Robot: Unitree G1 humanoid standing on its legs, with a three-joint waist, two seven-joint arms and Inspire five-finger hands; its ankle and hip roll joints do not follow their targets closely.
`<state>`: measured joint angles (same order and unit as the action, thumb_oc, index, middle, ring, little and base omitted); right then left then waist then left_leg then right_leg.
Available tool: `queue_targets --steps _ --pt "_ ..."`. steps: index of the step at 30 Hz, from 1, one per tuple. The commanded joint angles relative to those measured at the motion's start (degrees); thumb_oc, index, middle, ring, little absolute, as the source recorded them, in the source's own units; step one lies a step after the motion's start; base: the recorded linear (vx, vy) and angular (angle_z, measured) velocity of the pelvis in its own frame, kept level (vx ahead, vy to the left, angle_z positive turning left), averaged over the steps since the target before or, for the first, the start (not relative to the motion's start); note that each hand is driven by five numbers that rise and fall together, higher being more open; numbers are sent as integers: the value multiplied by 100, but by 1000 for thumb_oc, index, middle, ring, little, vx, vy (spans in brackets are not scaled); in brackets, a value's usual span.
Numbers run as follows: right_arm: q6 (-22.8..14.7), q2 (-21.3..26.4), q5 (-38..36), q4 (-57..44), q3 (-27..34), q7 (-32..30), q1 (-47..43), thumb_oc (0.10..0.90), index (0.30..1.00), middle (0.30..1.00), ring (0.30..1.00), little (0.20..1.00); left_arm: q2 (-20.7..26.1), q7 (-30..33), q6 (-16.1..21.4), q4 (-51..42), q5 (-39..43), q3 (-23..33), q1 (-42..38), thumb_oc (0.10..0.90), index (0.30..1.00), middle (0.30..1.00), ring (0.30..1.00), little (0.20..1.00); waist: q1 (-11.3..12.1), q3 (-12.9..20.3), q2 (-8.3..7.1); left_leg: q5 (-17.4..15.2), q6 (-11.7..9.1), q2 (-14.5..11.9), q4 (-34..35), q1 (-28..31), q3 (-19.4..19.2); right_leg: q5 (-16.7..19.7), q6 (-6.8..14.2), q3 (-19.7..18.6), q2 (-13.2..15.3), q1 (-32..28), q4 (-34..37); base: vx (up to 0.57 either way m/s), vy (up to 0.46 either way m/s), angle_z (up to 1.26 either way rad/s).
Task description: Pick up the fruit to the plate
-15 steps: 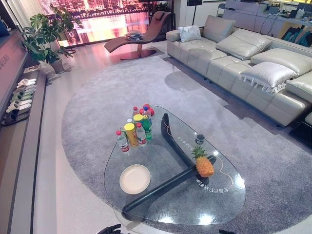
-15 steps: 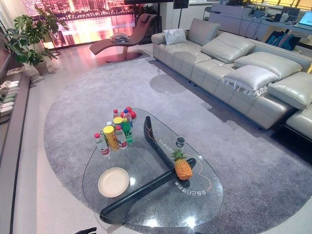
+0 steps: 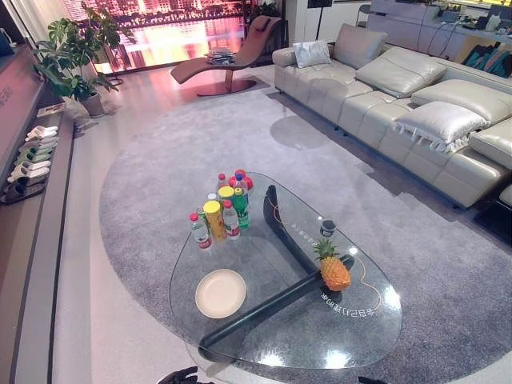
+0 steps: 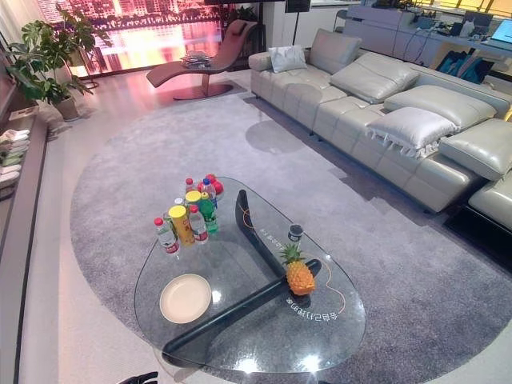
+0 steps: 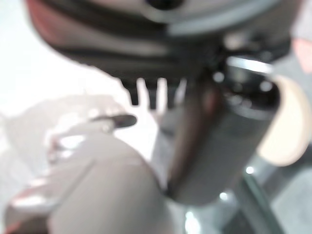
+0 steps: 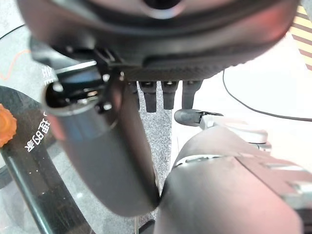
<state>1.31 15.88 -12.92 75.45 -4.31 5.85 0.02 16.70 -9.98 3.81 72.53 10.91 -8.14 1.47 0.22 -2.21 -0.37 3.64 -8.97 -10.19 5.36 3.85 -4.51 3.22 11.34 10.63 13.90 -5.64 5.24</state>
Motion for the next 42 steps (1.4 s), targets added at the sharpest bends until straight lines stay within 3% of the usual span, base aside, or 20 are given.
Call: queue_targets --steps 1,6,32,36,42 --pt "-32 89 20 357 152 -104 -228 800 900 900 900 900 130 -147 139 295 -97 -59 -312 800 900 900 900 900 126 -355 -12 -144 303 -327 -36 184 -177 341 25 175 481 81 -47 0 0 0" --pt "-105 133 20 377 235 -453 -230 800 900 900 900 900 151 -59 144 302 -73 -77 -322 800 900 900 900 900 114 -355 -15 -146 305 -329 -36 190 -187 341 30 162 474 81 -40 0 0 0" --pt "-111 209 -10 200 134 -146 -279 800 900 900 900 900 214 14 59 203 14 -71 -326 800 900 900 900 900 118 -487 30 -129 304 -321 -36 128 -141 348 24 139 499 165 -77 0 0 0" --pt "-79 268 -79 193 81 -142 -321 800 900 900 900 900 245 -2 25 146 117 -126 -360 800 900 900 900 900 104 -678 52 -112 321 -287 -36 -65 -82 383 10 45 485 384 -75 -45 -7 0" --pt "22 321 -233 213 -125 -204 -680 800 900 900 900 900 261 40 -75 55 486 -207 -714 800 900 900 900 900 87 -1292 143 31 331 -196 -36 -784 78 571 -36 -144 390 1133 -24 -151 -23 -3"
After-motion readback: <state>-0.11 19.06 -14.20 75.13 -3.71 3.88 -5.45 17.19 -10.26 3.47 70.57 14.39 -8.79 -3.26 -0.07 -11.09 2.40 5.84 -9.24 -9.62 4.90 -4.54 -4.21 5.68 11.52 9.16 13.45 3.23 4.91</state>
